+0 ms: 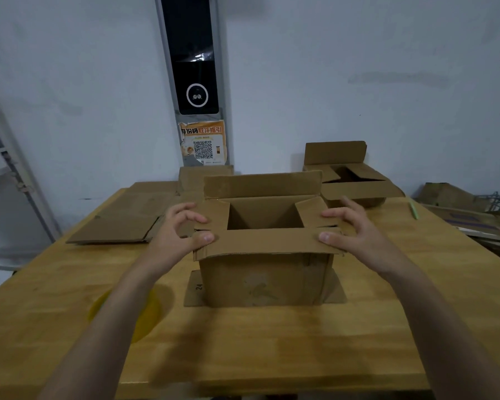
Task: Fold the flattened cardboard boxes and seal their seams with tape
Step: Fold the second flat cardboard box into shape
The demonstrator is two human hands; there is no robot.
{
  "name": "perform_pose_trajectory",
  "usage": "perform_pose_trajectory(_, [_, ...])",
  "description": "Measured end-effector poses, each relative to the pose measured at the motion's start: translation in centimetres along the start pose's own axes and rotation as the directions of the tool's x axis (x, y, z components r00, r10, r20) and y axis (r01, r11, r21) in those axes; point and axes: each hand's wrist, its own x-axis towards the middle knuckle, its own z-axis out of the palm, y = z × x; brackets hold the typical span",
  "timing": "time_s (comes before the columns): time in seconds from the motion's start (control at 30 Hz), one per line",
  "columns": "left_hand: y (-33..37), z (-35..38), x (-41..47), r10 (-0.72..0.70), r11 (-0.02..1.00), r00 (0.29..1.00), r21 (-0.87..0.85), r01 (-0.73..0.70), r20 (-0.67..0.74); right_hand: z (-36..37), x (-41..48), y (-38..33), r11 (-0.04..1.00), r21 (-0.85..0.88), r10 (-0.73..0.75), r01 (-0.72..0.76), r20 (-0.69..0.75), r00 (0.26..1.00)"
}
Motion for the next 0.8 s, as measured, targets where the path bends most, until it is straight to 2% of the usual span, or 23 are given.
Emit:
perform_pose_trajectory(0.13, [1.3, -2.4, 3.0, 0.016, 0.985, 0.972, 0.165, -0.056, 0.236, -2.3, 2.3, -0.5, 0.979, -0.201, -0.009, 0.042, 0.166, 0.986])
perform_pose_trajectory(0.27, [2.1, -2.7, 4.9, -0.009, 0.961, 0.928, 0.258, -0.094, 0.373, -2.7, 2.7, -1.2, 0.977, -0.214, 0.051, 0.005, 0.257, 0.965])
perform_pose_trajectory(0.37, [2.3, -2.8, 5.6, -0.015, 0.973, 0.902, 0.215, -0.086, 0.431, -2.0, 2.9, -0.9, 0.982, -0.186, 0.082, -0.037, 0.239, 0.967])
perform_pose_trajectory(0.47, [2.2, -2.6, 5.6, 0.018, 0.981, 0.914, 0.168, -0.094, 0.406, -1.6, 2.8, -0.4, 0.989, -0.147, 0.067, -0.034, 0.227, 0.972])
perform_pose_trajectory(0.6, [1.4, -2.3, 4.9, 0.008, 0.986, 0.927, 0.152, -0.070, 0.375, -1.0, 2.2, -0.4, 0.998, -0.061, 0.024, -0.017, 0.109, 0.994])
perform_pose_trajectory(0.7, [0.5, -2.2, 4.1, -0.021, 0.999, 0.936, 0.042, 0.006, 0.352, 0.0, 1.2, -0.2, 0.990, 0.046, -0.125, 0.131, -0.107, 0.986])
perform_pose_trajectory(0.8, [-0.3, -1.5, 3.3, 0.004, 0.995, 0.949, -0.097, 0.028, 0.314, 0.7, 0.3, -0.1, 0.952, 0.183, -0.218, 0.244, -0.154, 0.964])
